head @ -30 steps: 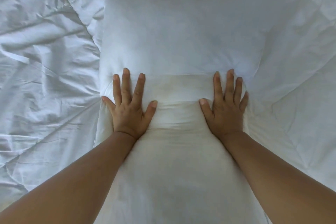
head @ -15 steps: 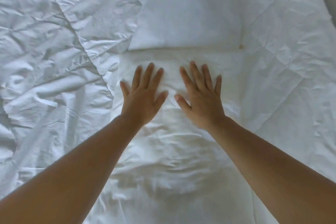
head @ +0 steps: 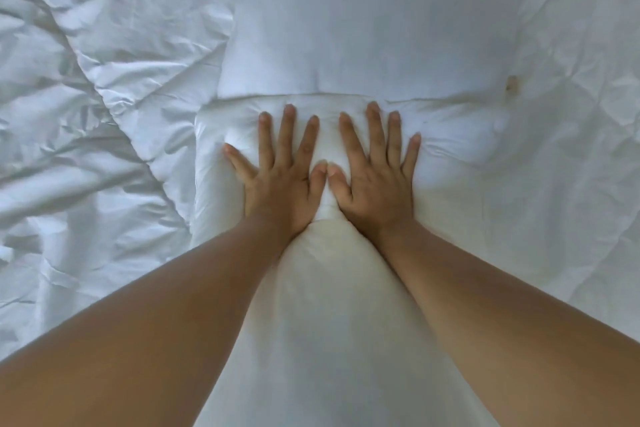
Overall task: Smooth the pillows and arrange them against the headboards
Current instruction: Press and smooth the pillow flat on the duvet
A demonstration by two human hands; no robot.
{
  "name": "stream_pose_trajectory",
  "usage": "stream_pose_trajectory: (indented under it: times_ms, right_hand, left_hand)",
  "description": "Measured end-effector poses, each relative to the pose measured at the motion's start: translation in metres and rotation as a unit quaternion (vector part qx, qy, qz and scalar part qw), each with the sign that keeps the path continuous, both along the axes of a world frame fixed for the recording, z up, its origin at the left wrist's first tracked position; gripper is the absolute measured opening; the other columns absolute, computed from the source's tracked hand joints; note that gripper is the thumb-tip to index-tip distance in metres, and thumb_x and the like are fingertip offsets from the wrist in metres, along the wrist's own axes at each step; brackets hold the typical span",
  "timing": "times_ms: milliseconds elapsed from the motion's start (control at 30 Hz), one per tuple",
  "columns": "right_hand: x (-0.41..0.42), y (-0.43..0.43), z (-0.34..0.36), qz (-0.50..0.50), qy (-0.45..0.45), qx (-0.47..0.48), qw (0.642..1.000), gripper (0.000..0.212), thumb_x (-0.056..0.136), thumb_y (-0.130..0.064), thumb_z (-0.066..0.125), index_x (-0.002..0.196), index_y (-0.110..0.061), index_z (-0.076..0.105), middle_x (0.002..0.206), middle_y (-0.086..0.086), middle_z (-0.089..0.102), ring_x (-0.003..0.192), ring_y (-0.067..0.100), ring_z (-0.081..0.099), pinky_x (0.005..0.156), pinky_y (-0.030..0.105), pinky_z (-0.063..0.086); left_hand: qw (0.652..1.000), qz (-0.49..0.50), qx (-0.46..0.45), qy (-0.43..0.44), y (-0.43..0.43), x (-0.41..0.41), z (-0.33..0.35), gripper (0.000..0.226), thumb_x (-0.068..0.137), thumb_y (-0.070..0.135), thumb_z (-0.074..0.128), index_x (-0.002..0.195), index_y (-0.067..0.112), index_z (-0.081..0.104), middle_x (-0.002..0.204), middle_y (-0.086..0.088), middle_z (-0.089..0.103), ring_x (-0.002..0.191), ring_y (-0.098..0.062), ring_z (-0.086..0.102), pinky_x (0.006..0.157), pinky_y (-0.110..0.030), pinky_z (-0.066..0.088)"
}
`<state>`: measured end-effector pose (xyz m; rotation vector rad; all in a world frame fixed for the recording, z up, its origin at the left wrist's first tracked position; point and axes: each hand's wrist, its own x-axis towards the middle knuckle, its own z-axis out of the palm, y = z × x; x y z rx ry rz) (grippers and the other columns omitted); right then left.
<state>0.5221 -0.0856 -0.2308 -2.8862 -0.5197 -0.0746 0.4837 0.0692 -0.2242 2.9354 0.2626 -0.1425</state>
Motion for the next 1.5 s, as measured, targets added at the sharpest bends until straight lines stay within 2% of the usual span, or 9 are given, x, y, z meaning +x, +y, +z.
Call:
stream_pose_trajectory:
  times_ms: [300,467,567,700,900,1033,1233,1367,1500]
  right_hand:
    - [0.001,-0.006,0.010,0.006,0.027,-0.008,1.000,0.071,0.097,-0.062,0.027,0.161,-0.035,0.011,0.170,0.001,0.000,0.156,0.029,-0.004,0.122,0.060,-0.002]
    - [-0.014,-0.038,0.044,0.004,0.059,-0.050,0.997,0.076,0.092,-0.075,0.022,0.159,-0.043,0.002,0.170,-0.003,-0.008,0.156,0.022,-0.009,0.124,0.055,-0.007]
    - [-0.027,-0.072,0.050,-0.049,0.082,-0.059,0.994,0.079,0.089,-0.080,0.017,0.157,-0.047,-0.005,0.168,-0.005,-0.017,0.155,0.026,-0.015,0.121,0.061,-0.007]
    - [-0.047,-0.091,0.033,-0.106,0.129,-0.019,0.986,0.082,0.084,-0.086,0.013,0.153,-0.052,-0.015,0.165,-0.005,-0.027,0.153,0.034,-0.020,0.118,0.069,0.000]
    - [-0.027,-0.081,-0.007,-0.111,0.084,0.045,0.989,0.080,0.089,-0.077,0.027,0.156,-0.049,-0.007,0.167,-0.002,-0.020,0.154,0.034,-0.017,0.118,0.067,-0.001]
    - [-0.015,-0.078,-0.017,-0.109,0.066,0.059,0.990,0.078,0.089,-0.080,0.020,0.156,-0.050,-0.007,0.168,-0.002,-0.018,0.154,0.035,-0.014,0.117,0.067,0.000]
    - [-0.025,-0.078,0.030,-0.100,0.188,-0.005,0.977,0.083,0.084,-0.086,0.012,0.152,-0.051,-0.018,0.165,-0.004,-0.029,0.154,0.035,-0.017,0.118,0.069,0.002]
    - [-0.046,-0.062,0.083,-0.229,0.324,0.020,0.917,0.092,0.081,-0.089,0.021,0.155,-0.047,-0.014,0.168,0.007,-0.018,0.154,0.041,-0.007,0.116,0.072,0.002]
    - [-0.112,-0.059,0.103,-0.239,0.352,0.013,0.905,0.112,0.066,-0.101,0.021,0.155,-0.044,-0.015,0.166,0.015,-0.017,0.153,0.042,-0.010,0.111,0.077,0.001]
  left_hand:
    - [1.000,-0.012,-0.002,0.009,0.002,0.000,0.014,0.064,0.097,0.062,0.006,0.154,0.044,-0.018,0.164,0.008,-0.025,0.152,-0.023,-0.023,0.111,-0.075,-0.008]
    - [0.999,-0.011,-0.021,0.038,0.023,-0.029,0.046,0.073,0.087,0.079,0.011,0.151,0.053,-0.015,0.164,0.016,-0.022,0.151,-0.012,-0.021,0.114,-0.071,-0.002]
    - [0.996,0.047,-0.047,0.064,0.043,-0.049,0.052,0.080,0.079,0.091,0.013,0.146,0.061,-0.017,0.162,0.022,-0.023,0.151,-0.011,-0.021,0.112,-0.075,0.006]
    - [0.991,0.093,-0.101,0.002,0.046,-0.077,0.036,0.082,0.079,0.090,0.022,0.147,0.062,-0.012,0.164,0.020,-0.017,0.154,-0.018,-0.012,0.107,-0.078,0.019]
    - [0.992,0.092,-0.082,-0.031,0.045,-0.059,-0.003,0.082,0.084,0.086,0.017,0.151,0.053,-0.015,0.165,0.012,-0.020,0.154,-0.023,-0.013,0.112,-0.074,0.008]
    - [0.991,0.094,-0.077,-0.051,0.043,-0.049,-0.013,0.080,0.085,0.084,0.018,0.150,0.054,-0.016,0.166,0.010,-0.017,0.154,-0.024,-0.011,0.112,-0.073,0.010]
    - [0.993,0.096,-0.071,0.009,0.038,-0.061,0.021,0.081,0.083,0.086,0.015,0.149,0.053,-0.018,0.166,0.010,-0.019,0.154,-0.023,-0.013,0.113,-0.070,0.012]
    - [0.975,0.145,-0.140,0.089,0.023,-0.069,0.063,0.083,0.090,0.077,0.026,0.156,0.040,-0.009,0.168,0.001,-0.013,0.154,-0.029,-0.008,0.116,-0.069,0.009]
    - [0.965,0.168,-0.158,0.124,-0.012,-0.124,0.095,0.114,0.071,0.094,0.031,0.155,0.035,-0.018,0.167,0.000,-0.017,0.153,-0.031,-0.015,0.112,-0.075,0.000]
